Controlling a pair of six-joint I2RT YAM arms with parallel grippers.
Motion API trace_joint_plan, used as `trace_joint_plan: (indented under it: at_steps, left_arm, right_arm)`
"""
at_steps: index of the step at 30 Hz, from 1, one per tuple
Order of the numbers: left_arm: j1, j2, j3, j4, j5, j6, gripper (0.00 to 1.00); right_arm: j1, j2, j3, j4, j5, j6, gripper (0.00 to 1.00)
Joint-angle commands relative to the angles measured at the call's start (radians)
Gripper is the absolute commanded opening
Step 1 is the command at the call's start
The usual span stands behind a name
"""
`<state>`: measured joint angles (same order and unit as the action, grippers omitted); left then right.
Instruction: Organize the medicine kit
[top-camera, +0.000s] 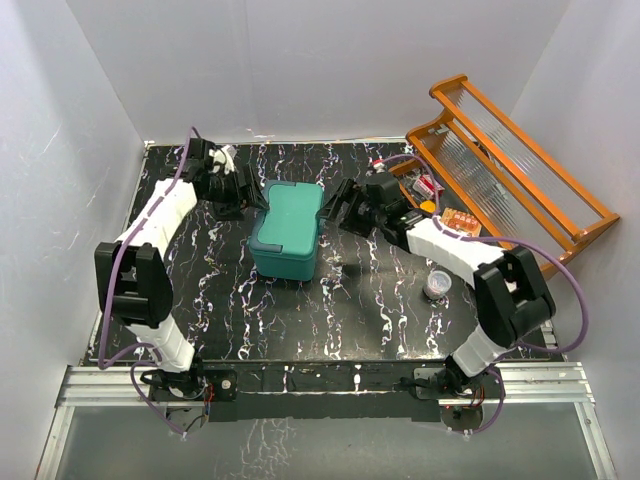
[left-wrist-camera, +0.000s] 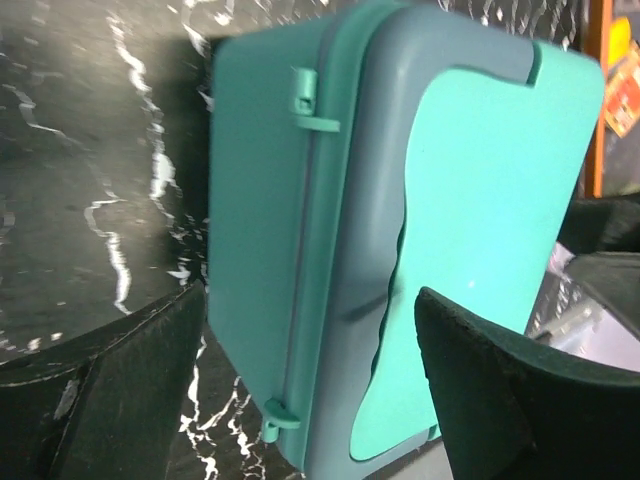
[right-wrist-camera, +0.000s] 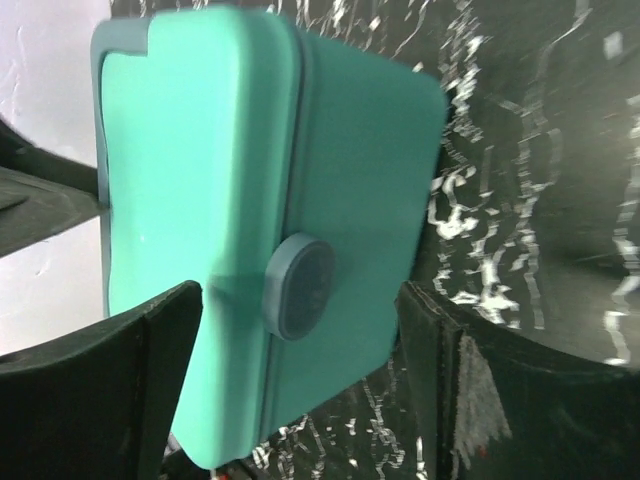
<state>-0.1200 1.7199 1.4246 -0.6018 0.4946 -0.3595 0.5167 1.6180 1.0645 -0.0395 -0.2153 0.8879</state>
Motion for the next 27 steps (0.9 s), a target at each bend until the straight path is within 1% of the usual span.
trace_joint_plan:
  at_steps: [1,2,3,7,9,10,11,15,19,22,27]
  left_arm:
    - [0.002,-0.125,0.09,-0.094,-0.182,0.052,0.88]
    - [0.002,-0.157,0.096,-0.094,-0.198,0.056,0.97]
    - [0.002,-0.19,0.094,-0.09,-0.215,0.061,0.98]
    - [0.002,-0.379,0.036,-0.061,-0.297,0.053,0.99]
    - [0.002,-0.47,-0.026,-0.04,-0.316,0.059,0.99]
    - [0.002,-0.523,-0.062,-0.018,-0.317,0.067,0.99]
    - [0.002,-0.578,-0.099,0.008,-0.316,0.074,0.99]
    - [0.0,-0.783,-0.196,0.072,-0.361,0.08,0.99]
    - [0.0,-0.929,-0.21,0.048,-0.431,0.086,0.99]
    - [0.001,-1.004,-0.194,0.001,-0.458,0.099,0.99]
    - [0.0,-1.058,-0.143,-0.082,-0.476,0.103,0.99]
  right_arm:
    - [-0.046,-0.151,0.075,-0.108,0.121,-0.12,0.81]
    - [-0.051,-0.177,0.079,-0.14,0.149,-0.143,0.83]
    - [-0.054,-0.205,0.079,-0.172,0.183,-0.167,0.85]
    - [-0.056,-0.32,0.054,-0.281,0.276,-0.287,0.88]
    - [-0.055,-0.38,0.041,-0.342,0.326,-0.335,0.9]
    - [-0.055,-0.412,0.037,-0.373,0.344,-0.358,0.95]
    - [-0.055,-0.442,0.034,-0.399,0.358,-0.385,0.98]
    - [-0.055,-0.596,0.036,-0.497,0.439,-0.47,0.98]
    - [-0.056,-0.746,0.068,-0.584,0.553,-0.51,0.98]
    - [-0.056,-0.855,0.083,-0.614,0.591,-0.528,0.98]
    - [-0.056,-0.972,0.109,-0.647,0.62,-0.542,0.98]
